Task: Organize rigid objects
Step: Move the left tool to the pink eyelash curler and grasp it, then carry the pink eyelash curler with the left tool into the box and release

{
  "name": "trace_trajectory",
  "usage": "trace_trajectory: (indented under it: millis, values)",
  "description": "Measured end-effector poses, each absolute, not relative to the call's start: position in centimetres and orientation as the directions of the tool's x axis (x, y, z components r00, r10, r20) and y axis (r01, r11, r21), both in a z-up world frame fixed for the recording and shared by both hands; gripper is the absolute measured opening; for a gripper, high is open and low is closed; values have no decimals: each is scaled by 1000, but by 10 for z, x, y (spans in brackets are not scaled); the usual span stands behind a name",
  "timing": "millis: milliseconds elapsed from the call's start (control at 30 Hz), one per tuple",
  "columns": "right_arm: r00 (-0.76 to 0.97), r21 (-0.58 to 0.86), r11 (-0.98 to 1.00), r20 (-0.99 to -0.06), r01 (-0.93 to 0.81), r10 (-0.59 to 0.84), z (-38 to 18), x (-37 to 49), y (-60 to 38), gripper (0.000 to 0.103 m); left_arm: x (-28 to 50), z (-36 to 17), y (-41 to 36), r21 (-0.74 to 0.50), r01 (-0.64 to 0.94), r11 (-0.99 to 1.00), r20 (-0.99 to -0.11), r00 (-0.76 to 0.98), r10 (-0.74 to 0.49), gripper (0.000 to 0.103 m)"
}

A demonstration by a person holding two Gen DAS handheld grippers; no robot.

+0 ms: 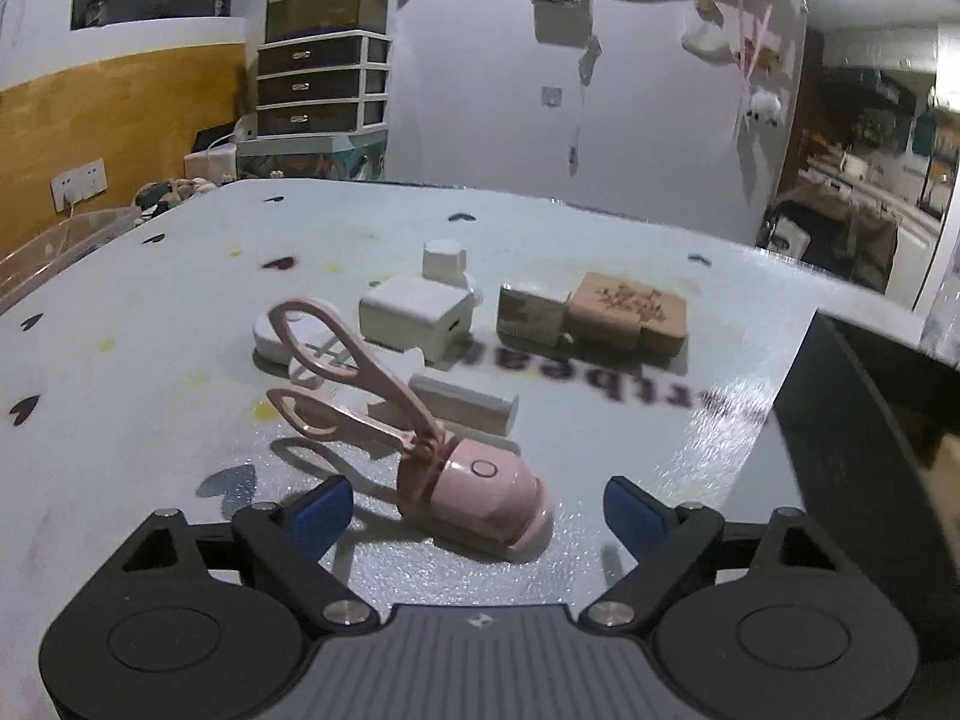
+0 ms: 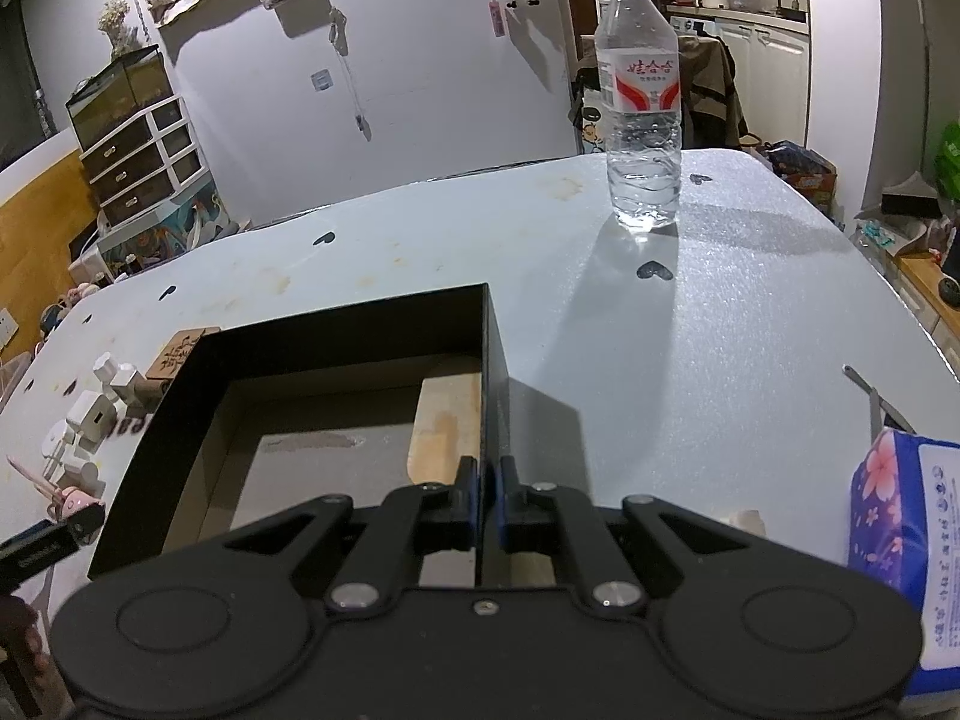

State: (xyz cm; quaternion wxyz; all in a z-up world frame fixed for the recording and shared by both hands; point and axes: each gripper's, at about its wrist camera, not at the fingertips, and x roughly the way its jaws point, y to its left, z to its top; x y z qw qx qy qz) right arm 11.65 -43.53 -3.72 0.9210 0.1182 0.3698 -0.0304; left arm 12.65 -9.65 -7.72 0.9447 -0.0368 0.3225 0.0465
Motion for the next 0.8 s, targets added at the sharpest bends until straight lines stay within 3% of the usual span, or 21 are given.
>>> trace_trajectory:
  millis: [133, 367, 800]
  values:
    - [725, 195, 970, -688, 143, 32, -37, 116, -435, 6, 131, -82, -101, 11, -100, 995, -601, 794, 87, 84]
    - [726, 199, 969, -687, 143, 34, -38, 116, -436, 6, 140, -80, -92, 10, -105, 994, -586, 805, 91, 60]
    - [727, 200, 969, -686, 144, 34, -38, 116, -436, 6, 129, -78, -85, -57, -22, 998, -591, 807, -16, 59]
